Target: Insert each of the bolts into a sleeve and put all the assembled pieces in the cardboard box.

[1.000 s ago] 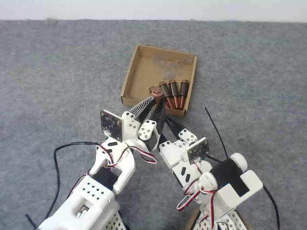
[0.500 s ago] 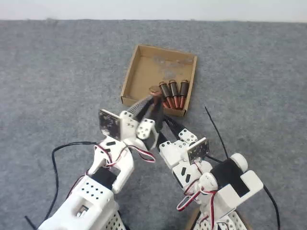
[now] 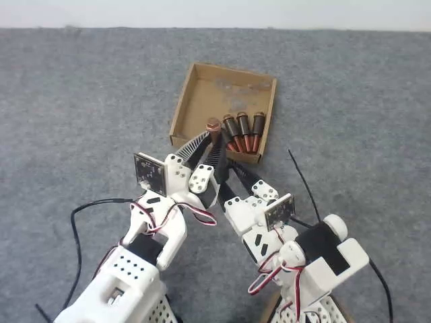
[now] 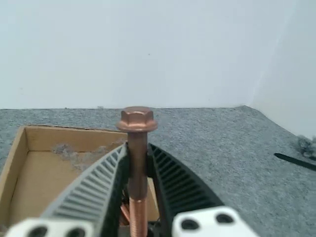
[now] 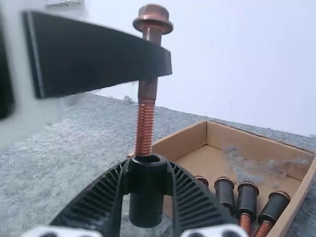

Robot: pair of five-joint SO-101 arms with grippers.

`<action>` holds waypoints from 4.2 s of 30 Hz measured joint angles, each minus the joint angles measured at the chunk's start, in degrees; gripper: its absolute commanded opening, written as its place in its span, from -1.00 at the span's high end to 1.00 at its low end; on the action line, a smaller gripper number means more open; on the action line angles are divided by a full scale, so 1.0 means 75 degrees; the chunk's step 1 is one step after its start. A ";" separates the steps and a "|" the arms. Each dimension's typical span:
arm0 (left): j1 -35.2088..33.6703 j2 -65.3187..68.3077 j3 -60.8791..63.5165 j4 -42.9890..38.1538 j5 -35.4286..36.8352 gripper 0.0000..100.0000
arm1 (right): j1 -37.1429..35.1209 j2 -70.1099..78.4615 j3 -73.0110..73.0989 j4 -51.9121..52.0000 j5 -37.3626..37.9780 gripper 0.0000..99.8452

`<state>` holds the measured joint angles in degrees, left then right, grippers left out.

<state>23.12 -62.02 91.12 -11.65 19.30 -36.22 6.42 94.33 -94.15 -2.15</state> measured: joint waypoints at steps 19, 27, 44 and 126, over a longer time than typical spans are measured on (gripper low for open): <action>0.0316 0.0000 0.0012 0.0469 -0.0469 0.98 | 0.0129 0.0000 0.0000 0.0012 0.0023 0.99; 0.0399 0.0000 0.0234 0.0727 -0.1043 0.98 | 0.0211 0.0000 0.0000 0.0012 0.0023 0.99; 0.0399 -0.0164 0.0574 0.0762 -0.1114 0.84 | 0.0211 0.0012 0.0000 0.0023 0.0047 0.99; -0.4911 -0.5474 0.0821 0.9201 -0.3376 0.97 | 0.1629 -0.0762 -0.1266 0.0586 0.1606 0.99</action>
<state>-13.71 -103.08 97.27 57.36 -6.02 -24.00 0.70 84.84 -89.76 9.89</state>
